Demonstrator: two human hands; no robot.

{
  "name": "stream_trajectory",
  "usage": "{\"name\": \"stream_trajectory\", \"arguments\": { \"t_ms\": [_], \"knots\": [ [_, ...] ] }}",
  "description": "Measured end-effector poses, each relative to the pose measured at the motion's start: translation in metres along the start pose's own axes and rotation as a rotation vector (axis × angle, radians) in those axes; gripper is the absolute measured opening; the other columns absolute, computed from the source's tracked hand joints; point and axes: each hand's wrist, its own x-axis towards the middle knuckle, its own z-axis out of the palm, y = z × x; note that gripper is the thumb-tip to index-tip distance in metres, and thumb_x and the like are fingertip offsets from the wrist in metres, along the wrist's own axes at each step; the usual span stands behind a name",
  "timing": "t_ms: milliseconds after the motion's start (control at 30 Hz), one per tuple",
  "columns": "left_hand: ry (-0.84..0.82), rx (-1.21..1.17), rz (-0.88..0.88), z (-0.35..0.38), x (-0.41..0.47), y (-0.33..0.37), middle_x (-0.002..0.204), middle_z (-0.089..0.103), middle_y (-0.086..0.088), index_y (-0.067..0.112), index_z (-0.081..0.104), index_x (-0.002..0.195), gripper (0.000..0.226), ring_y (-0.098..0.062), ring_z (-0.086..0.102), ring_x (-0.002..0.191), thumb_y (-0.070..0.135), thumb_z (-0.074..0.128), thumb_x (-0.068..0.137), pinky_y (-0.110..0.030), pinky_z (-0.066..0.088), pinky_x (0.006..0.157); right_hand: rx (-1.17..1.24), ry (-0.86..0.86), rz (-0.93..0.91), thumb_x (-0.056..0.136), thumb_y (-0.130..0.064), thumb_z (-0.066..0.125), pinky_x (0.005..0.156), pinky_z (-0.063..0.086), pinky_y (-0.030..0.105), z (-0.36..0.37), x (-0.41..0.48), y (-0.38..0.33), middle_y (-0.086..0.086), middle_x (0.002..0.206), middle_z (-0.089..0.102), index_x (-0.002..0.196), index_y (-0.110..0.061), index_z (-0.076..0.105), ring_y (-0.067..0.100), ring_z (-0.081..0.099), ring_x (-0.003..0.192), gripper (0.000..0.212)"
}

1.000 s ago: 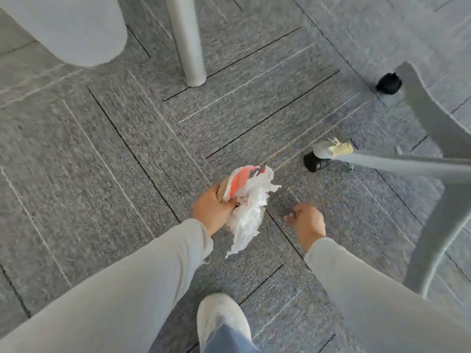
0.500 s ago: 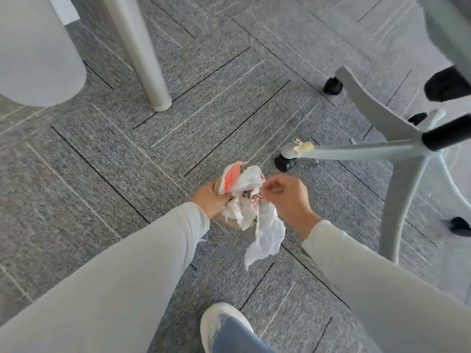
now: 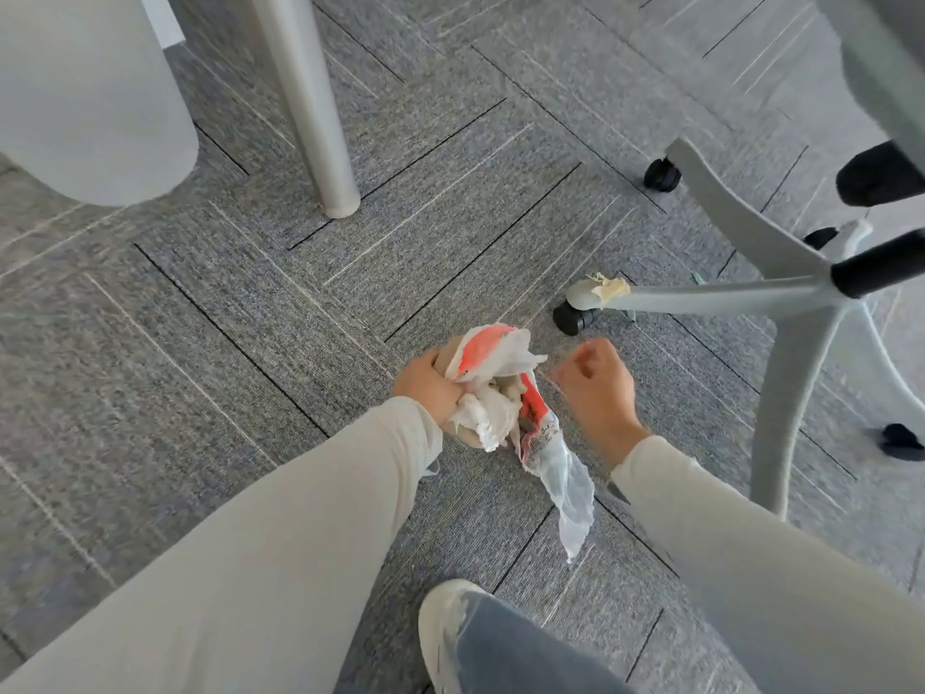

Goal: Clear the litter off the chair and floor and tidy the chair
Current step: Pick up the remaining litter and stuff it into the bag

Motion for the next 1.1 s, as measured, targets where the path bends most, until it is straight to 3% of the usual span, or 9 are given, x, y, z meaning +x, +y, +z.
{"name": "stream_trajectory", "arguments": {
  "t_ms": [100,200,367,467,600,767,900,1000,1100],
  "knots": [
    [0.033,0.025,-0.034,-0.001,0.005,-0.006,0.093,0.058,0.001,0.017,0.055,0.11,0.031,-0.018,0.055,0.075,0.021,0.067,0.081,-0.025,0.045,0.061,-0.355,-0.223,0.159,0.082,-0.017,0.063,0.07,0.051,0.032,0.004,-0.006,0.045,0.007,0.101,0.057,0.115,-0.01,0.045,0.019,0.055,0.081,0.039],
    [0.034,0.074,-0.028,-0.002,0.008,-0.01,0.11,0.062,-0.004,0.015,0.054,0.118,0.038,-0.023,0.058,0.09,0.02,0.067,0.082,-0.034,0.048,0.082,-0.397,-0.332,0.236,0.078,-0.022,0.068,0.071,0.049,0.035,0.019,-0.014,0.072,0.011,0.106,0.057,0.123,-0.01,0.041,0.026,0.056,0.087,0.053],
    [0.065,0.13,-0.095,-0.01,0.012,-0.024,0.117,0.062,-0.006,0.019,0.051,0.124,0.043,-0.025,0.06,0.096,0.023,0.065,0.084,-0.034,0.048,0.084,-0.47,-0.309,0.229,0.083,-0.012,0.059,0.069,0.052,0.035,0.034,-0.009,0.079,0.005,0.082,0.057,0.089,-0.011,0.054,0.023,0.054,0.074,0.009],
    [0.095,0.122,-0.135,-0.015,0.012,-0.029,0.116,0.062,-0.006,0.016,0.049,0.124,0.044,-0.024,0.059,0.091,0.026,0.065,0.084,-0.034,0.048,0.081,-0.313,-0.189,0.156,0.083,-0.008,0.053,0.058,0.051,0.032,0.034,-0.008,0.061,0.0,0.068,0.053,0.076,-0.012,0.052,0.021,0.052,0.065,0.008],
    [0.041,0.023,-0.027,-0.006,0.006,-0.02,0.105,0.065,-0.003,0.017,0.055,0.112,0.037,-0.026,0.062,0.096,0.036,0.065,0.082,-0.043,0.049,0.092,-0.078,-0.176,-0.192,0.082,-0.004,0.056,0.042,0.039,0.005,0.042,-0.016,-0.001,-0.011,0.067,0.055,0.085,-0.022,0.056,-0.004,0.053,0.051,0.018],
    [-0.062,-0.349,0.025,0.001,-0.007,0.012,0.092,0.068,-0.004,0.017,0.056,0.103,0.036,-0.022,0.06,0.076,0.047,0.057,0.084,-0.033,0.053,0.069,-0.311,-0.425,-0.397,0.079,0.003,0.041,0.06,0.042,0.019,0.029,-0.026,-0.052,-0.008,0.076,0.058,0.094,-0.022,0.068,0.02,0.054,0.074,0.04],
    [-0.018,-0.249,0.02,0.0,-0.021,0.026,0.088,0.066,0.001,0.024,0.054,0.105,0.025,-0.019,0.065,0.065,0.033,0.064,0.084,-0.024,0.051,0.042,-0.242,-0.615,-0.355,0.081,0.004,0.037,0.073,0.048,0.018,-0.017,-0.041,-0.063,-0.001,0.122,0.059,0.115,-0.022,0.061,0.016,0.059,0.087,0.05],
    [0.038,-0.219,0.004,-0.001,-0.028,0.04,0.098,0.066,-0.004,0.019,0.055,0.108,0.025,-0.024,0.066,0.076,0.022,0.063,0.084,-0.031,0.055,0.057,-0.107,-0.453,-0.305,0.085,-0.005,0.046,0.078,0.05,0.016,-0.047,-0.031,-0.063,-0.008,0.112,0.064,0.101,-0.031,0.065,0.01,0.062,0.087,0.036],
    [0.133,-0.183,-0.013,-0.006,-0.02,0.052,0.108,0.064,-0.012,0.012,0.053,0.113,0.032,-0.033,0.063,0.095,0.02,0.06,0.083,-0.045,0.054,0.085,-0.105,-0.136,-0.21,0.087,-0.013,0.052,0.048,0.049,0.019,-0.064,0.017,-0.052,-0.003,0.097,0.063,0.099,-0.033,0.06,0.016,0.06,0.065,0.025]
  ]
}}
